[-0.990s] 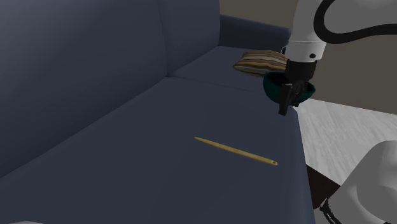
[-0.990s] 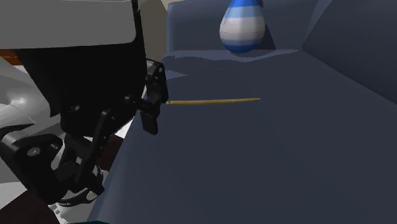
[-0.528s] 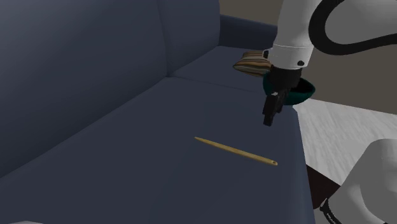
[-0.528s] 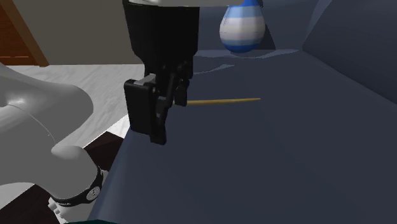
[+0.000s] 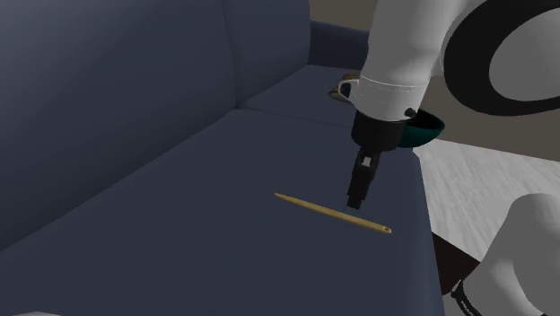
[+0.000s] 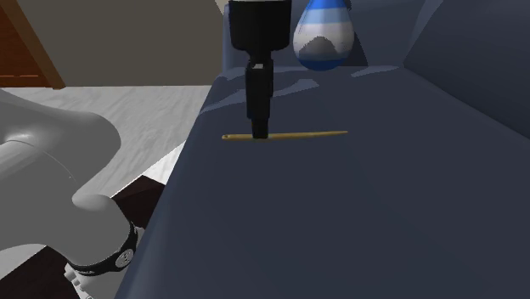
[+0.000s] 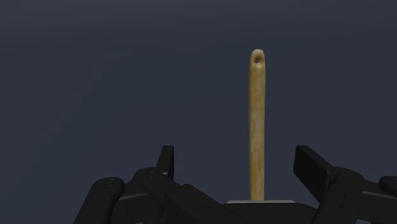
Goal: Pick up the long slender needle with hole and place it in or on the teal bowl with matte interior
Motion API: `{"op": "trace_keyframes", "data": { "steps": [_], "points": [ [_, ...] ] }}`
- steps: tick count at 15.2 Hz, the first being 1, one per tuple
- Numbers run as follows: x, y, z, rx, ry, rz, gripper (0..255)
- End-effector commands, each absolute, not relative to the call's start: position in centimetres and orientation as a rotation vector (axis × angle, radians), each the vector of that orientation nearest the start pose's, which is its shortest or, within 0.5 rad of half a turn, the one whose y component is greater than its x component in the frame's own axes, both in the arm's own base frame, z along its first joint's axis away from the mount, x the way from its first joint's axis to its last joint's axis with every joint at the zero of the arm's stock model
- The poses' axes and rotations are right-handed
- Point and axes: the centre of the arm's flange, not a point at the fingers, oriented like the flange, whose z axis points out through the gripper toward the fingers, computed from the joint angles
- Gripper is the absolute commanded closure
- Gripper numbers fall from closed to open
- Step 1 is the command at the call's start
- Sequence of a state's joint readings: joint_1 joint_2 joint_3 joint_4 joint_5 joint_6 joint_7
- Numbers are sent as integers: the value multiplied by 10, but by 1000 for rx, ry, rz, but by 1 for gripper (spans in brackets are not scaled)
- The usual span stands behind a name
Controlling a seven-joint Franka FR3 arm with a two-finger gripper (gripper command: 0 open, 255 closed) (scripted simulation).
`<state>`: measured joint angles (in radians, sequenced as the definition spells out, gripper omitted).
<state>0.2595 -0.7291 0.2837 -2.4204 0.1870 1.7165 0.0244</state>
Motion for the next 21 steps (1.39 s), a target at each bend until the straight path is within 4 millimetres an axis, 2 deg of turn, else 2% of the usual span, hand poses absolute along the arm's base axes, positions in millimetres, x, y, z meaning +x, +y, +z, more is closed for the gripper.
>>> {"op": "trace_keyframes", "data": {
  "steps": [1, 2, 9, 17, 18, 21],
  "points": [
    [266, 229, 540, -3055, -748, -41, 0],
    [264, 234, 540, -3052, -765, -46, 0],
    [265, 234, 500, -3052, -765, -46, 0],
    [265, 234, 500, -3052, -765, -46, 0],
    [265, 234, 500, -3052, -765, -46, 255],
    [265, 234, 500, -3052, -765, -46, 255]
  ]
}}
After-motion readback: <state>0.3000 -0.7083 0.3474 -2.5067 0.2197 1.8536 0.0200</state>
